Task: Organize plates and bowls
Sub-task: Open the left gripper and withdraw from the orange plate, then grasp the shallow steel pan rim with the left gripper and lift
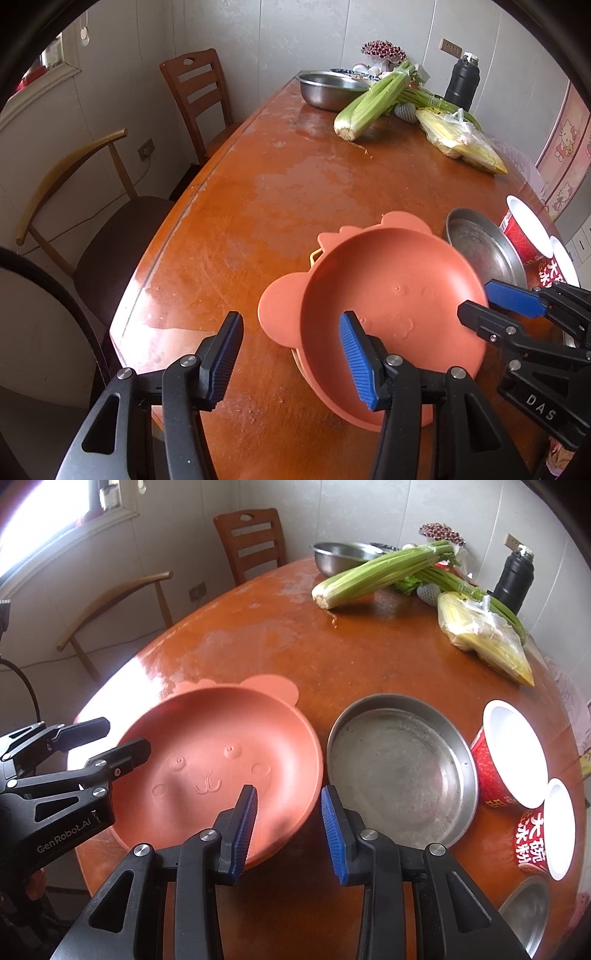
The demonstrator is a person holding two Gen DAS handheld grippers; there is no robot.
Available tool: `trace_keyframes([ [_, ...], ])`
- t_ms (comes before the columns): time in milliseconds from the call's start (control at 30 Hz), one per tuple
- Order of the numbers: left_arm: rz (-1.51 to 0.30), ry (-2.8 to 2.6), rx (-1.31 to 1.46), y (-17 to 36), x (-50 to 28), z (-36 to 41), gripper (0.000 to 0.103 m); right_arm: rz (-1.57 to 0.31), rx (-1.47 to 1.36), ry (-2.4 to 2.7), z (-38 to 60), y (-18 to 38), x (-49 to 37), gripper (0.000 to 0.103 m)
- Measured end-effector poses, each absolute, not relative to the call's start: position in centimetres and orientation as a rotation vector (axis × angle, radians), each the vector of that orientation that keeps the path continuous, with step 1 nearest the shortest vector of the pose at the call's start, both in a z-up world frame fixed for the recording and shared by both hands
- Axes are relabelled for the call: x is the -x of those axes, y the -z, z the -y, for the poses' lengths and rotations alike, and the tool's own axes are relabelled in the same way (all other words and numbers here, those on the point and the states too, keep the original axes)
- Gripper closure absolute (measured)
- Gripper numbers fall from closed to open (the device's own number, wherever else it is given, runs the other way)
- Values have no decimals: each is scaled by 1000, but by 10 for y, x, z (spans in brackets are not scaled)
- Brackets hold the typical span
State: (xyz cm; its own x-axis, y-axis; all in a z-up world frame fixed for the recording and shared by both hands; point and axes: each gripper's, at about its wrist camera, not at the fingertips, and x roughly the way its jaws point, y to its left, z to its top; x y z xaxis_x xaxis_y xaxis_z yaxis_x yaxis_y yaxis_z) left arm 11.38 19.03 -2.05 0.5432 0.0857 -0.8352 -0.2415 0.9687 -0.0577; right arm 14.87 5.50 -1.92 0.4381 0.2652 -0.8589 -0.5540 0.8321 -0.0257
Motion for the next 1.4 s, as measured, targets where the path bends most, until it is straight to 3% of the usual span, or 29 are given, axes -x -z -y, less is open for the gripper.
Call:
trace_keyframes([
  [533,-859,-159,96,-44,-124,-166,41,-922,184,-457,3,-24,-151,65],
  [767,-838,-99,39,-60,-142,-131,40,-903,115,-415,42,-34,-152,59],
  [1400,-987,131,-64,-25,-219,-58,39,-1021,15,-329,94,-5,-180,58],
])
